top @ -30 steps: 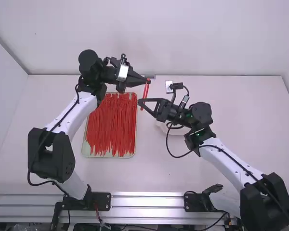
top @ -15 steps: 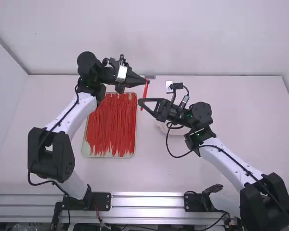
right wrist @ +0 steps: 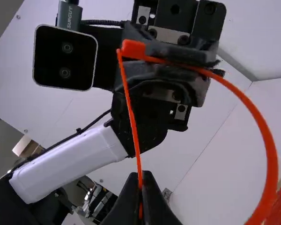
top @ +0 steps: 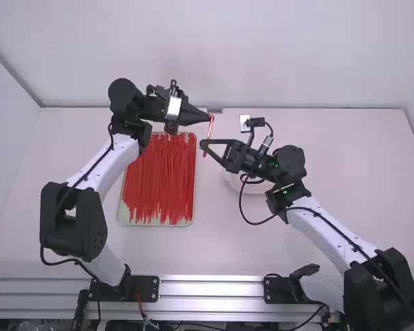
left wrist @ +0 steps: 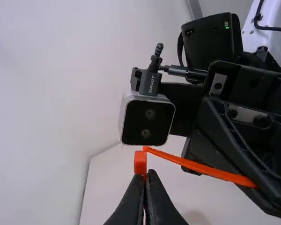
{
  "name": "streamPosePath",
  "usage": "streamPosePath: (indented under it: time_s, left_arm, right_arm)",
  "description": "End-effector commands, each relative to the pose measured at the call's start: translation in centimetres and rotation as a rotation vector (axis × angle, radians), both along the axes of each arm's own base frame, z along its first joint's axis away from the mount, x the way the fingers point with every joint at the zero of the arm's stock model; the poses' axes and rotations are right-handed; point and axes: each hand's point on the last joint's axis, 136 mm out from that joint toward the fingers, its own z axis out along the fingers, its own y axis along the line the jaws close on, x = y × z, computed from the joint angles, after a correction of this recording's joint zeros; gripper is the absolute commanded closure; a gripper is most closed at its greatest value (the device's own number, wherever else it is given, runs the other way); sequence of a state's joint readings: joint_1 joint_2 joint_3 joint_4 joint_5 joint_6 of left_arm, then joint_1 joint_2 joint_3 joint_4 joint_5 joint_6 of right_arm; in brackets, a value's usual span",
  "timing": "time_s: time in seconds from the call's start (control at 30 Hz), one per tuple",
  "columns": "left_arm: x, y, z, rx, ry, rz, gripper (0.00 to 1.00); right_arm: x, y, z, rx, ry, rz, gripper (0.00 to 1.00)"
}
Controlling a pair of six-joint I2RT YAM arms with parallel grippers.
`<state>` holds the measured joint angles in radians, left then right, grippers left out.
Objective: Fasten the cable tie
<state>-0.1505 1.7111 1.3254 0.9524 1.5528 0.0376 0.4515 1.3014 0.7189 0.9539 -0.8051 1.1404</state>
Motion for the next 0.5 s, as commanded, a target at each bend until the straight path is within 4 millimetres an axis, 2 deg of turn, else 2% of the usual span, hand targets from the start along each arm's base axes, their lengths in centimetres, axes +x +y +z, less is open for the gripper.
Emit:
streamPosePath:
  time_s: [0.0, 0.47]
  left_arm:
    - [-0.36, 0.05, 0.17, 0.010, 0.037, -0.011, 0.98]
    - [-0.35, 0.12, 0.17, 0.011, 0.035, -0.010, 0.98]
  right_arm:
    - [-0.17, 0.29, 0.85, 0.009, -0.020, 0.010, 1.00]
    - [-0.33, 0.44, 0.86, 0.010, -0.019, 0.015, 1.00]
